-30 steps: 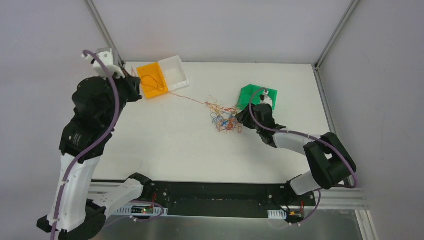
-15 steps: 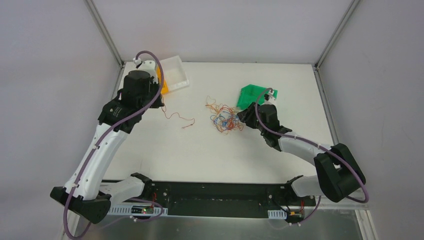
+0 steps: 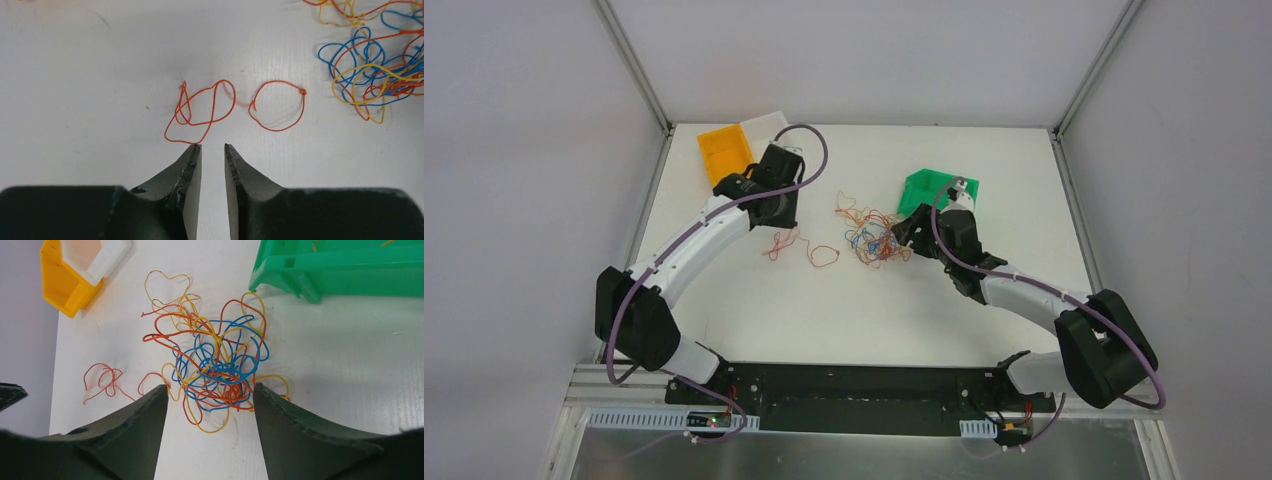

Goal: Untangle the cables
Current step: Untie the cable, then pick up the cable at the center of the board.

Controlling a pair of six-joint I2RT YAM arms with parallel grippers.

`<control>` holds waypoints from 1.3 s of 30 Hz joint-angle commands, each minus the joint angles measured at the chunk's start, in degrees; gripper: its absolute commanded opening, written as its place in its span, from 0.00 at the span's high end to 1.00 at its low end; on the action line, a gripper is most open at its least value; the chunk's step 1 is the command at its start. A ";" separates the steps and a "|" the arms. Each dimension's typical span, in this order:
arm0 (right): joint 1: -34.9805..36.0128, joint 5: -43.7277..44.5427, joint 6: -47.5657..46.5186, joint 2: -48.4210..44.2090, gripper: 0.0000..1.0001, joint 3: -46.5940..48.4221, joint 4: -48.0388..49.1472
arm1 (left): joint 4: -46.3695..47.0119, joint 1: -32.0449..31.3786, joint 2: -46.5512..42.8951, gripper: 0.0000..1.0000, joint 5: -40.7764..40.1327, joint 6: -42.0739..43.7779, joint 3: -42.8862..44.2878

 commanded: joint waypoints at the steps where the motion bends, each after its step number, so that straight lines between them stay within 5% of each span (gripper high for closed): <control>1: 0.31 0.35 -1.47 0.49 0.34 1.23 0.64 | -0.34 -1.77 2.28 0.75 0.60 -1.32 -1.77; 4: 0.35 0.13 -1.52 0.42 0.33 1.76 0.21 | -0.79 -2.90 4.46 0.72 2.89 -1.67 -2.67; 6: 0.32 0.31 -1.51 0.61 0.33 1.88 0.19 | -1.20 -3.24 5.56 0.58 2.55 -2.15 -3.09; 7: 0.34 0.46 -1.44 0.75 0.33 1.87 0.23 | -1.22 -3.25 5.85 0.46 2.15 -2.42 -3.39; 8: 0.35 0.49 -1.47 0.93 0.33 1.88 0.18 | -1.22 -3.26 6.05 0.18 1.67 -2.61 -3.69; 9: 0.35 0.33 -1.28 1.07 0.33 1.93 0.19 | -1.22 -3.19 6.18 0.02 1.26 -3.01 -3.83; 21: 0.30 -0.46 -1.53 1.14 0.33 1.46 1.32 | 8.07 0.11 9.90 0.01 15.25 -5.14 -9.76; 36: 0.33 0.47 -2.34 -0.96 0.33 0.66 1.36 | 10.84 1.75 19.98 0.02 15.36 -6.28 -8.98; 39: 0.33 0.99 -2.44 -1.45 0.33 0.39 1.32 | 10.77 1.67 21.14 0.25 14.06 -6.46 -8.98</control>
